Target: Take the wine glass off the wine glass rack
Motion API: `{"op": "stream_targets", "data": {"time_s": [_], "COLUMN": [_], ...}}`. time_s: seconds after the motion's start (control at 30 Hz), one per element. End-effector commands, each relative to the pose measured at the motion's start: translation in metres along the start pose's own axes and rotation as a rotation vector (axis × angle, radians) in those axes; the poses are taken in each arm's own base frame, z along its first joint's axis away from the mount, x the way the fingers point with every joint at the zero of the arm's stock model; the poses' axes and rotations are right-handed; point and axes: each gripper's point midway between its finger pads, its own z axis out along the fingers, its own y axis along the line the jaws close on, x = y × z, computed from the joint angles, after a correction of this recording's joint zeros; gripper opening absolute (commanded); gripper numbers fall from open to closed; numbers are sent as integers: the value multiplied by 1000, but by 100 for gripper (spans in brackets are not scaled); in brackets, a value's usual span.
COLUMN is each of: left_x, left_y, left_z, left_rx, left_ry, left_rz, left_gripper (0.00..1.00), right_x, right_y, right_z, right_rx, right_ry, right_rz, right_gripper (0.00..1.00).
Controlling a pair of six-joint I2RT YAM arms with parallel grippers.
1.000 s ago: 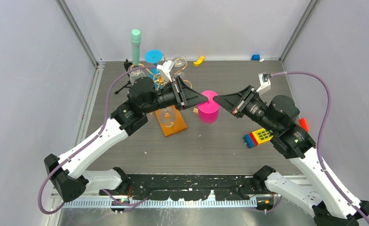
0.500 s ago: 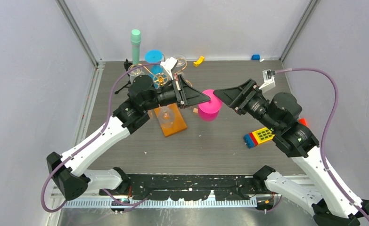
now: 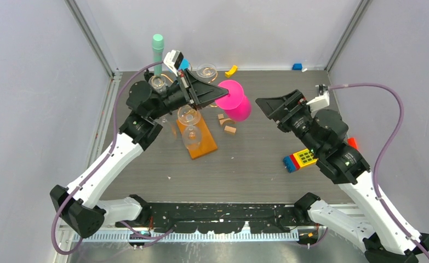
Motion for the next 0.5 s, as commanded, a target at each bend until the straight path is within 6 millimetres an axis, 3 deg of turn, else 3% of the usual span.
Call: {"op": "stream_targets", "data": {"time_s": [0.0,0.23,0.47], "left_x": [-8,-20,-30], "left_y": [-72,-79,-84], "left_z": [-15,-20,-27], "left_rx": [220,307,387], "left_ry": [-52,-121,-171], "left_rz": [3,-167,-252], "left_gripper": [0,0,0], "right_x": [-1,-8,-2], "right_y": [31,70,112], "right_z": [-1,-26,-55], "right_rx": [-178,-436,-676], "right_ry": [-14,-34,46], "right_rz": [65,142,162], "right_gripper": [90,96,92]}}
